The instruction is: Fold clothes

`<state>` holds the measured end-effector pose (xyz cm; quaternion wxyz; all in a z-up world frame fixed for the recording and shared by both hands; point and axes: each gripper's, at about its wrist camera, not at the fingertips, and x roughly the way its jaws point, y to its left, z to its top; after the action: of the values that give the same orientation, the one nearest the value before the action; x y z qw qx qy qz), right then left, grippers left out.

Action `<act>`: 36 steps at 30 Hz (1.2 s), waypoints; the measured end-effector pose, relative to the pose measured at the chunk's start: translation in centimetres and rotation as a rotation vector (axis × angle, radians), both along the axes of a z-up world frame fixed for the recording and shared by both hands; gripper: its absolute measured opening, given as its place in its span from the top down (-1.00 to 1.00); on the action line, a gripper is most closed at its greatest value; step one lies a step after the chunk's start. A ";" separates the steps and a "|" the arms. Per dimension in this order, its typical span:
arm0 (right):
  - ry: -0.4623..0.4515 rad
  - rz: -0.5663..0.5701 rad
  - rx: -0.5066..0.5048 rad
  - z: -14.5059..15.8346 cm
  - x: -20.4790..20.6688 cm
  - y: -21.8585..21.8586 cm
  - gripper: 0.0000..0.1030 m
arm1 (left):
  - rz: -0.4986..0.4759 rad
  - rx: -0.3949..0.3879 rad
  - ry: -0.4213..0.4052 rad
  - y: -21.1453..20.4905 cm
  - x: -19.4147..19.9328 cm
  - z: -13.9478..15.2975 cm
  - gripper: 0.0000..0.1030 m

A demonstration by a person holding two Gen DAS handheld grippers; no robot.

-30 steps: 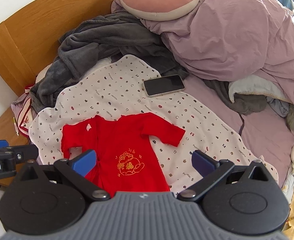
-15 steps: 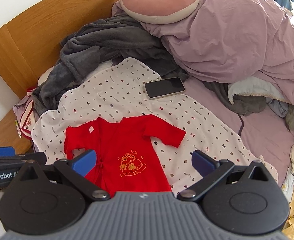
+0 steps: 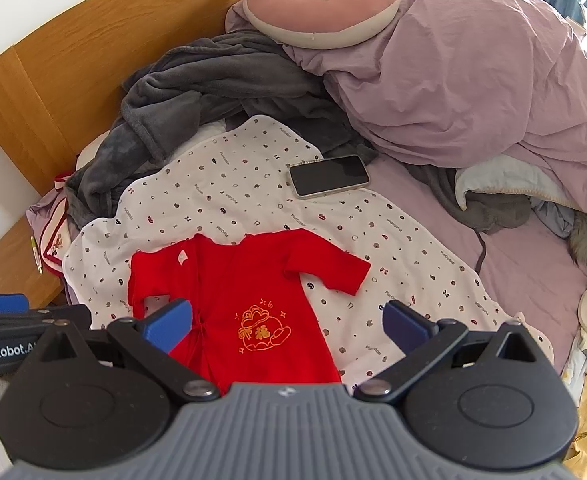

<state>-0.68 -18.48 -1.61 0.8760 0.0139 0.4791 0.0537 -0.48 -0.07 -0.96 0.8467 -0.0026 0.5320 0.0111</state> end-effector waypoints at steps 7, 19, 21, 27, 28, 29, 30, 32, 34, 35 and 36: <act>-0.005 0.000 -0.005 0.1 0.1 0.1 -1.00 | -0.007 0.002 -0.002 0.0 0.1 0.0 -0.34; -0.006 -0.003 -0.011 -0.2 -0.5 0.4 -1.00 | 0.005 0.006 -0.005 -0.5 0.0 -0.2 -0.34; -0.003 -0.001 -0.011 -0.3 -0.4 0.4 -1.00 | 0.007 0.005 -0.005 -0.5 0.1 -0.2 -0.34; -0.002 0.005 -0.013 -0.3 0.1 0.5 -1.00 | 0.013 0.008 -0.008 -0.4 0.1 -0.2 -0.34; -0.003 0.005 -0.013 -0.3 0.2 0.4 -1.00 | 0.015 0.009 -0.008 -0.4 0.2 -0.3 -0.34; -0.004 0.005 -0.014 -0.3 0.2 0.4 -1.00 | 0.020 0.013 -0.010 -0.4 0.2 -0.3 -0.34; -0.004 0.004 -0.014 -0.3 0.3 0.3 -1.00 | 0.025 0.017 -0.012 -0.4 0.2 -0.3 -0.34; -0.003 -0.001 -0.011 -0.3 0.4 0.2 -1.00 | 0.025 0.020 -0.015 -0.4 0.3 -0.3 -0.34; -0.002 -0.006 -0.007 -0.4 0.6 0.1 -1.00 | 0.023 0.022 -0.017 -0.4 0.3 -0.4 -0.34; -0.001 -0.008 -0.006 -0.4 0.6 0.1 -1.00 | 0.026 0.019 -0.010 -0.4 0.5 -0.4 -0.34; -0.001 -0.009 -0.006 -0.4 0.7 0.0 -1.00 | 0.032 0.020 0.004 -0.4 0.7 -0.5 -0.34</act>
<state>0.02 -18.46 -2.00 0.8764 0.0134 0.4790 0.0484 0.22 -0.50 -1.43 0.8454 -0.0027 0.5333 0.0296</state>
